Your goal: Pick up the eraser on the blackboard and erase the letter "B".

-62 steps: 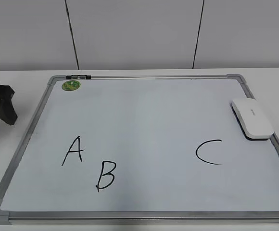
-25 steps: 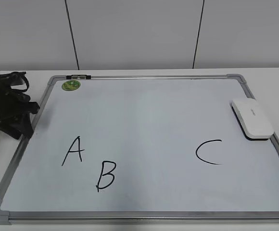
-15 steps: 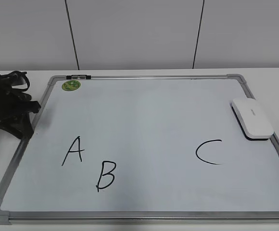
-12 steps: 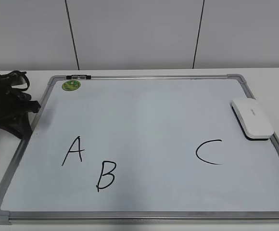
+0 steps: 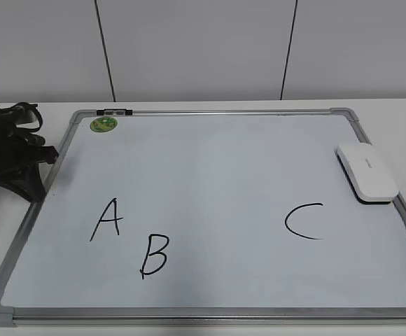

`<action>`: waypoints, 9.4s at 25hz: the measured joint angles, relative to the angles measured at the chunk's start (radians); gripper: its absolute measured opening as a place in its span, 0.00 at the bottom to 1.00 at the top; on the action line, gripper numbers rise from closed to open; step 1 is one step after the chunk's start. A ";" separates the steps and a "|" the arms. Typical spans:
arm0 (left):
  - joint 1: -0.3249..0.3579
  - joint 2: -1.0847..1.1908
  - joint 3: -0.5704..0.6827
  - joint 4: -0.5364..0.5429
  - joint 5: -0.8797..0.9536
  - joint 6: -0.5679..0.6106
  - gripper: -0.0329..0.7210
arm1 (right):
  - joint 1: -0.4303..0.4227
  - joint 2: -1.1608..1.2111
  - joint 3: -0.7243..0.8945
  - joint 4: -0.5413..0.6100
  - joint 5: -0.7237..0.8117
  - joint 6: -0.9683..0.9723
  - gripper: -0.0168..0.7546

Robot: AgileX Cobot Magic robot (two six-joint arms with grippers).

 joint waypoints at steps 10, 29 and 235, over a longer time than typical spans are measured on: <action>0.000 0.000 0.000 -0.002 0.001 -0.002 0.10 | 0.000 0.000 0.000 0.000 0.000 0.000 0.67; 0.000 0.000 0.000 -0.005 0.002 -0.002 0.10 | 0.000 0.524 -0.038 0.027 -0.751 0.000 0.67; 0.001 0.002 -0.002 -0.028 0.003 -0.002 0.10 | 0.329 1.933 -0.955 -0.088 -0.275 -0.088 0.72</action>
